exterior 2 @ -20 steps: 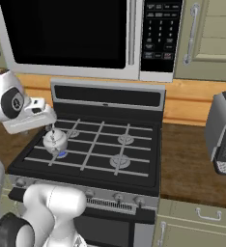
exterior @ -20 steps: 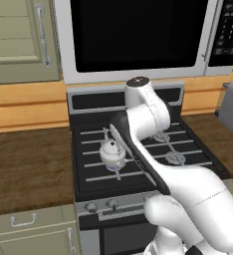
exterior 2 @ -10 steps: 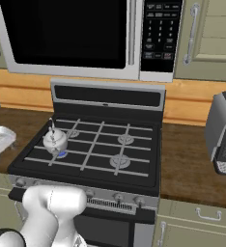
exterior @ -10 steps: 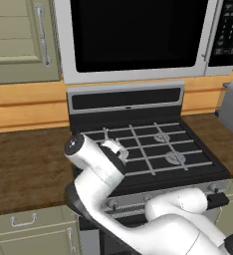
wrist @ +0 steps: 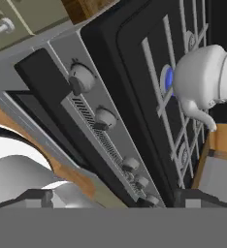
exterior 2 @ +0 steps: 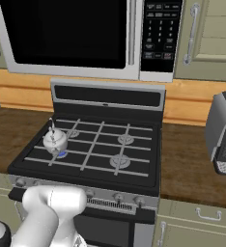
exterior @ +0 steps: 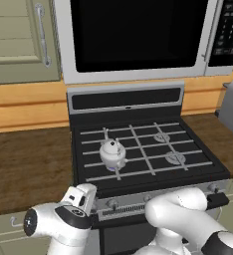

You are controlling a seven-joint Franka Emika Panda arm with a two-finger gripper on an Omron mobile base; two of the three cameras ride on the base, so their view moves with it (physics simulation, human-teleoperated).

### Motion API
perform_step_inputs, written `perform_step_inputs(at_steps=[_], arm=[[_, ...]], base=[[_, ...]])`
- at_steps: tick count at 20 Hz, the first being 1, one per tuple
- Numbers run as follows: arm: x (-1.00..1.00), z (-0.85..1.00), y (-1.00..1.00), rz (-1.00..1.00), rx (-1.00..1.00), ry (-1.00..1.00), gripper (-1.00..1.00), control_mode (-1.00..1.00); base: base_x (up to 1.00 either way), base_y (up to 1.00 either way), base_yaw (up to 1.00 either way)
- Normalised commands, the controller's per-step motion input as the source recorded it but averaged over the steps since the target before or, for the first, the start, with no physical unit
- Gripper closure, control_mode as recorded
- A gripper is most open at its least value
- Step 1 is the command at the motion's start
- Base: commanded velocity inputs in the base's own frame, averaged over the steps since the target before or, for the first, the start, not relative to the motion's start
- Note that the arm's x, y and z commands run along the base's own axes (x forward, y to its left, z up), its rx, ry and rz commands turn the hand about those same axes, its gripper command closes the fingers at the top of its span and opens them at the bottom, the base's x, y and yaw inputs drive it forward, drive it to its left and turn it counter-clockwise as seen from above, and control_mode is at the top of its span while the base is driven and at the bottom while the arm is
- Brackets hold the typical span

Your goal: Turn off the front left burner of the stove.

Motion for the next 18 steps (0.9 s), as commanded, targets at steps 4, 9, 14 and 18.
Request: perform_step_inputs(at_steps=[4,9,14,18], arm=[[0.06,-0.59,0.02,0.00,-0.01,-0.22,-1.00,-1.00],[0.38,-0.42,0.00,0.00,0.00,-0.16,-1.00,-1.00],[0.19,-0.40,0.00,0.00,0.03,-0.13,-1.00,-1.00],[0.03,-0.34,0.00,0.00,0.10,-0.14,-1.00,-1.00]], base=[[0.00,0.00,0.00],[0.00,0.00,0.00],[0.00,0.00,0.00],[0.00,0.00,0.00]])
